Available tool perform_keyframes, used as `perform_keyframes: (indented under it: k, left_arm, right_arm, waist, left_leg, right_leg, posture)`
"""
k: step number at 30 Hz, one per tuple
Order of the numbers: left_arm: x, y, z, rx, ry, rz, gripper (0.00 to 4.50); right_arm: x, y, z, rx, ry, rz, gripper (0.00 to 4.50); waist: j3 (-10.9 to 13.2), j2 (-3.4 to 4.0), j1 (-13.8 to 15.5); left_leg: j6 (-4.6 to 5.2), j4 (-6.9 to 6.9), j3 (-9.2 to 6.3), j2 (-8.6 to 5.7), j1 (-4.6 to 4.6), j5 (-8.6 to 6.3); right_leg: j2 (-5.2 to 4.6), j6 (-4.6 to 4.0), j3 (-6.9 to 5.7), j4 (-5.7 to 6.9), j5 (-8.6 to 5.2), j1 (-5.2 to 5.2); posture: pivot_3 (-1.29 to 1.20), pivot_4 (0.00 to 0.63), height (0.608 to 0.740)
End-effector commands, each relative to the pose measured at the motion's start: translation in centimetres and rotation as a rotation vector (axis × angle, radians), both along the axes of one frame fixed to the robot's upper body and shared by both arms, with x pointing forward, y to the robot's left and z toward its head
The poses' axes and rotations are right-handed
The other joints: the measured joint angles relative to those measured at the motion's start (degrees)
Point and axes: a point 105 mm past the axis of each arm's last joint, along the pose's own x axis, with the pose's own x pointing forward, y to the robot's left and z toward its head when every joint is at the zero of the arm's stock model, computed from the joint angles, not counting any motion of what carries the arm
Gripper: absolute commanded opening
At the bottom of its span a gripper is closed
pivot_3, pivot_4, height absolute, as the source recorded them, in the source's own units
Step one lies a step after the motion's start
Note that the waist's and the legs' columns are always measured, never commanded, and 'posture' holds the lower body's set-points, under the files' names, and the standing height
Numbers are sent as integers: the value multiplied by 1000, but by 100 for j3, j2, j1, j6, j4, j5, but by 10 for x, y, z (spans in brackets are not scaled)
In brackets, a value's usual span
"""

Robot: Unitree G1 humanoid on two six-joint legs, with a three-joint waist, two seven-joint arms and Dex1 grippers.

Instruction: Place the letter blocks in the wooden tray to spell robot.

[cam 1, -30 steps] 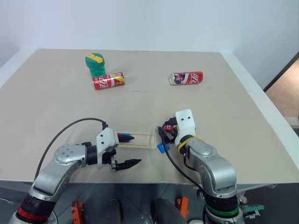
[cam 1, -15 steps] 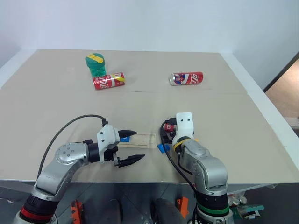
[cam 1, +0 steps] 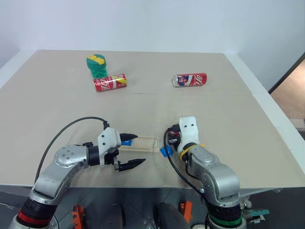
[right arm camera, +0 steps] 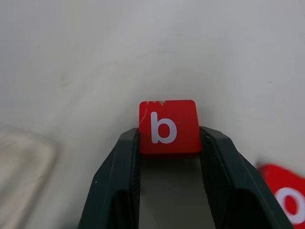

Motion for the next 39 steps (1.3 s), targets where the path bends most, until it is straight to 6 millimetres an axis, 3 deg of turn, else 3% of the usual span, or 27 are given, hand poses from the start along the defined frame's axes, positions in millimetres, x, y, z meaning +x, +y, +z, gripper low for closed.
perform_keyframes:
  k: [1,8,20,22,28,30,32,36,39]
  left_arm:
    - [-3,-1,7,0,-34,-20,4500]
    - [0,-4,7,1,-34,-36,4500]
    - [2,-4,7,9,-34,-42,4500]
    - [2,-3,7,11,-34,-41,4500]
    - [2,-3,6,14,-34,-34,4500]
    - [1,-3,5,14,-34,-32,4500]
    - [2,-3,6,14,-37,-29,4500]
    - [3,-4,8,8,-54,-38,4500]
    - [0,-7,11,-16,-52,-57,4500]
  right_arm:
    - [-18,4,19,16,-54,49,1181]
    - [-28,-1,13,19,-17,23,1181]
    - [-24,-3,6,37,-5,-15,1181]
    - [-23,-2,7,40,-9,-9,2217]
    - [-18,-1,14,50,-48,3,4332]
    - [-15,-3,23,59,-81,13,4430]
    - [-4,-8,45,76,-148,70,4430]
    - [21,-16,85,38,-239,358,4430]
    - [28,-11,85,-26,-216,679,4430]
  waist:
    - [0,0,1]
    - [0,0,1]
    - [0,0,0]
    - [0,0,0]
    - [0,0,0]
    - [0,0,-1]
    - [2,2,-3]
    - [6,5,-2]
    - [6,4,2]
  left_leg:
    - [0,-1,0,0,0,0]
    - [0,0,-1,0,2,0]
    - [0,-1,0,0,1,0]
    - [0,-1,0,0,1,0]
    - [0,-2,0,0,1,0]
    - [0,-1,1,0,1,0]
    - [0,-1,1,0,1,0]
    - [2,12,9,-5,2,1]
    - [6,12,7,-8,4,-1]
  right_leg:
    - [-1,0,0,0,-1,0]
    - [-1,-2,-2,0,1,1]
    - [-1,-1,-1,-1,0,-1]
    - [-1,-1,-1,-1,0,-1]
    - [-1,-1,-1,-1,0,-1]
    - [-1,-1,-1,-1,0,-1]
    - [0,-1,-1,-1,0,0]
    - [-9,5,1,-4,7,5]
    - [-9,1,-2,-16,4,15]
  posture:
    - [0,150,740]
    - [0,150,740]
    - [0,150,740]
    - [0,150,740]
    - [0,150,740]
    - [0,150,740]
    - [0,150,740]
    - [0,150,740]
    - [0,150,740]
